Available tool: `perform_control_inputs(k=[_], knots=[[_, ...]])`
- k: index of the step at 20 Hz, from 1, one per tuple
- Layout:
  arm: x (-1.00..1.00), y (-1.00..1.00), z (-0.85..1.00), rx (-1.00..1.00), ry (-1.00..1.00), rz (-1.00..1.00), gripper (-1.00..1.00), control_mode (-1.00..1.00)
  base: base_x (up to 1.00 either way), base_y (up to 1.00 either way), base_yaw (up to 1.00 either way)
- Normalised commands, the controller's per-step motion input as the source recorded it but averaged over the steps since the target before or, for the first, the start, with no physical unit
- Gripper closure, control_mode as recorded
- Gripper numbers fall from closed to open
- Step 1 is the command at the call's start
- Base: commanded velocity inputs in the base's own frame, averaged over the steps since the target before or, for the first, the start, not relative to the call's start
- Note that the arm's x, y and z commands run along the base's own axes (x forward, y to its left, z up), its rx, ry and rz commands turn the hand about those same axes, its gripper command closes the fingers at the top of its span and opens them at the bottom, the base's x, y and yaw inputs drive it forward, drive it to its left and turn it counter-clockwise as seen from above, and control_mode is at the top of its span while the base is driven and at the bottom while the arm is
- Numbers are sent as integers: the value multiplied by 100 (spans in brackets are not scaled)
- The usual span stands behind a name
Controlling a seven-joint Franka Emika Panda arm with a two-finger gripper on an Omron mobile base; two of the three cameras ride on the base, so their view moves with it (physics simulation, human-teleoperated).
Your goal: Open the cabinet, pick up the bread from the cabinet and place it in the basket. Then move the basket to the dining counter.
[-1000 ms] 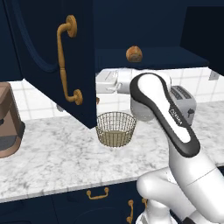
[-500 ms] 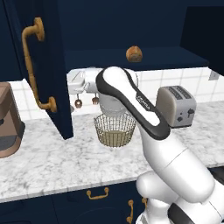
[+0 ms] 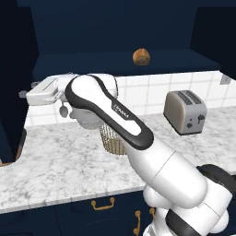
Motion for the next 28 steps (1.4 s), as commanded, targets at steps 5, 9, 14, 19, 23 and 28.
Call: perform_control_inputs(k=[5, 9, 14, 19, 23, 28], knots=[[-8, 61, -4, -6, -7, -9, -100, -100, 0, 0, 0], [-7, -11, 3, 0, -7, -2, -100, -100, 0, 0, 0], [-13, -91, 21, -6, -1, -28, -100, -100, 0, 0, 0], [-10, -100, 20, -8, 0, -41, -100, -100, 0, 0, 0], [0, -100, 32, -9, 6, -48, -100, -100, 0, 0, 0], [0, -99, 44, -9, 11, -47, -100, -100, 0, 0, 0]])
